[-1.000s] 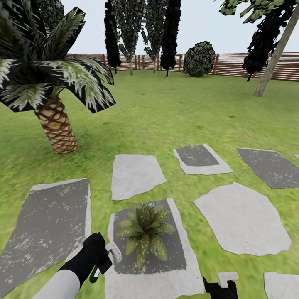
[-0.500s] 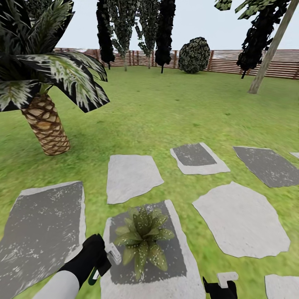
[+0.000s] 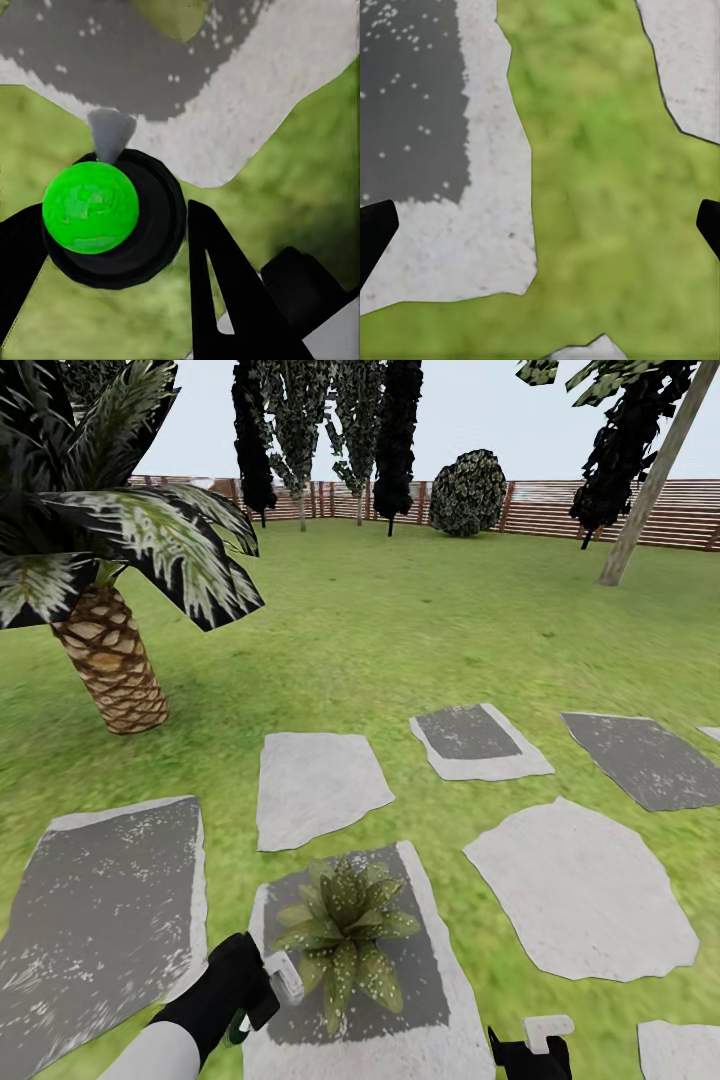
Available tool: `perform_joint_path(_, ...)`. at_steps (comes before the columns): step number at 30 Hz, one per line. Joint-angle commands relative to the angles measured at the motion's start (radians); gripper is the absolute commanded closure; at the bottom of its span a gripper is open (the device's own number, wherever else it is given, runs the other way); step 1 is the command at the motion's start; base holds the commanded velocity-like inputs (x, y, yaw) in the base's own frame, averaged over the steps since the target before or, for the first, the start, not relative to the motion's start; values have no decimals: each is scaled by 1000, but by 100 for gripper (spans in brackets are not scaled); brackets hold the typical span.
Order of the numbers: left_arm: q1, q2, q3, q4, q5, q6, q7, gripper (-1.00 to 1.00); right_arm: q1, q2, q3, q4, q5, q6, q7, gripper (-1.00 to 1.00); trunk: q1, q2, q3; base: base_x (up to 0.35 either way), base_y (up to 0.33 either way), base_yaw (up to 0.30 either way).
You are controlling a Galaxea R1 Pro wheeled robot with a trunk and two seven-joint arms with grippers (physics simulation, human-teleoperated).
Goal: Pick up the pesticide atomizer in the garden and spray insectifuge to fully cover both potted plants in the garden.
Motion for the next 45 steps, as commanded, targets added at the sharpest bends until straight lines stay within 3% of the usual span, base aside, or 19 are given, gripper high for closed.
perform_joint_path(1, 0, -2, -1, -2, -9, -3, -8, 100, -1, 0, -9, 0, 2, -4, 7, -100, 0, 0, -1, 0, 0, 0)
perform_joint_path(5, 0, 24, 4, -2, -10, -8, -8, 100, -1, 0, -9, 0, 2, -4, 6, -100, 0, 0, -1, 0, 0, 0)
perform_joint_path(8, 1, 60, 5, -2, -8, -8, -8, 100, -1, 0, -9, 0, 2, -4, 7, -100, 0, 0, -1, 0, 0, 0)
perform_joint_path(11, 1, 54, 2, 3, -7, -10, -8, 100, -1, 0, -9, 0, 2, -3, 6, -100, 0, 0, -1, 0, 0, 0)
perform_joint_path(15, 1, 13, -1, 31, -12, -13, -8, 100, -1, 0, -8, 1, 2, -3, 7, -100, 0, 0, -1, 0, 0, 0)
perform_joint_path(22, 0, 43, 8, 23, -7, -13, -5, 100, -1, 1, -8, 2, 2, -3, 7, -100, 0, 0, -1, 0, 0, 0)
perform_joint_path(29, 0, 45, 7, 22, -7, -14, -6, 100, -1, 1, -8, 1, 2, -3, 7, -100, 0, 0, -1, 19, 23, 0)
perform_joint_path(36, -3, 27, 11, 15, -1, -42, 0, 100, -1, 1, -8, 2, 2, -4, 7, -100, 0, 0, -1, 1, 2, 0)
perform_joint_path(39, 12, 32, 63, 28, 109, -44, 68, 100, -1, 2, -8, 2, 2, -4, 7, -100, 0, 0, -1, 0, 0, 0)
perform_joint_path(41, 15, 32, 72, 39, 154, -45, 109, 100, -1, 2, -8, 2, 2, -4, 7, -100, 0, 0, -1, 0, 0, 0)
perform_joint_path(45, 18, 28, 66, 102, 165, -44, 130, 100, -1, 2, -8, 2, 2, -4, 7, -100, 0, 0, -1, 0, 0, 0)
